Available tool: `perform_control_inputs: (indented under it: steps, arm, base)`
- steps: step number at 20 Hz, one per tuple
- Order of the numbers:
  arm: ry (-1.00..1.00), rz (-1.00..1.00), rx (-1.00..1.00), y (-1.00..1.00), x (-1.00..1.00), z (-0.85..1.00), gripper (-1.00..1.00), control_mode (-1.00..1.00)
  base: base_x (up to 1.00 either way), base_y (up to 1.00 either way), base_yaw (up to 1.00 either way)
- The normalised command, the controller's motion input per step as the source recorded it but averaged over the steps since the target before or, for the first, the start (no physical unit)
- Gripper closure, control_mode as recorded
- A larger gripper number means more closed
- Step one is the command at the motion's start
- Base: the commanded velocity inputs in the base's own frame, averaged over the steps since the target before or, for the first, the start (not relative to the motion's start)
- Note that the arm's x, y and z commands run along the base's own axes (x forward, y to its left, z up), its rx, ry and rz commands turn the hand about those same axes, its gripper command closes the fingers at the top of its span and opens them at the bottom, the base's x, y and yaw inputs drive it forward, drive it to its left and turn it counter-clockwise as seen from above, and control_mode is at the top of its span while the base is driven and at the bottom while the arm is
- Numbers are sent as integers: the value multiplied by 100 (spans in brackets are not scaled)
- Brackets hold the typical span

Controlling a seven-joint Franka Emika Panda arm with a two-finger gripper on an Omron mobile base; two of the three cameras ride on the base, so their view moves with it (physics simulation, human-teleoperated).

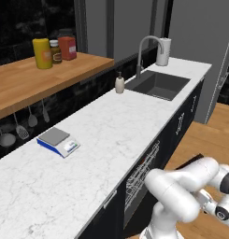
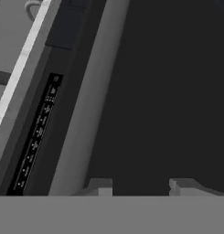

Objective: Pick up the cup and bowl from the counter, place them in the dishwasher, and close the dishwasher door.

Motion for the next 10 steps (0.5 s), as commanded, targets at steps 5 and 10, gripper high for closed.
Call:
perform_control_inputs:
  steps: [5,10]
  arm:
    - [-23,-8,8,89,63,91,-100,-100]
    - [-19,-7,7,82,81,71,-100,-100]
  base:
    - [0,0,0]
    - [0,0,0]
